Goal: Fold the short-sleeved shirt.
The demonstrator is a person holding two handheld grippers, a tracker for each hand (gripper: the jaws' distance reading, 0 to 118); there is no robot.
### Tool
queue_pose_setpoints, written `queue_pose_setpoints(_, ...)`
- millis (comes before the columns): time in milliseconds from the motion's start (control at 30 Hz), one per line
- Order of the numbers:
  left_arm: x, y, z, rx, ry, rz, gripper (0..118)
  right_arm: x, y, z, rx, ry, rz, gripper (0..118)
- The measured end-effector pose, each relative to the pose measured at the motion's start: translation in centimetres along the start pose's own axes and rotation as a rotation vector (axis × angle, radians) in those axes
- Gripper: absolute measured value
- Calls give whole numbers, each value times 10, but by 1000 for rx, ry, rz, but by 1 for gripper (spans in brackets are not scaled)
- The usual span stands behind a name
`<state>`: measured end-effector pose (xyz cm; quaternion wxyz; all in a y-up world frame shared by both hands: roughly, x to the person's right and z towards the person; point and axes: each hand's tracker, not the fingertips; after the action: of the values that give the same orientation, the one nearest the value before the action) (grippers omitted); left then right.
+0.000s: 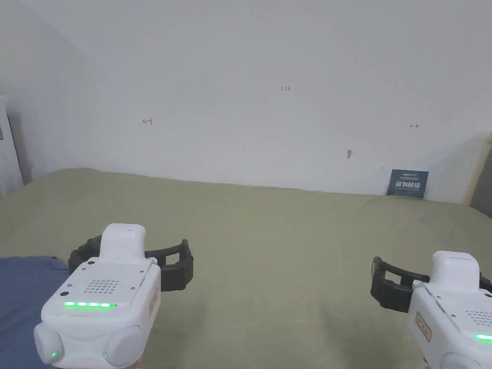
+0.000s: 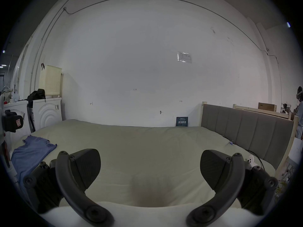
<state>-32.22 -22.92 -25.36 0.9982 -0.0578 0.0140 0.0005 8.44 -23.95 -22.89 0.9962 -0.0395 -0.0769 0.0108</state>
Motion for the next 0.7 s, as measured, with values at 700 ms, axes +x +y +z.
queue_pose_setpoints(700,3,1,1,-1,-1,-13,118,0,1,-1,1,-4,22,118)
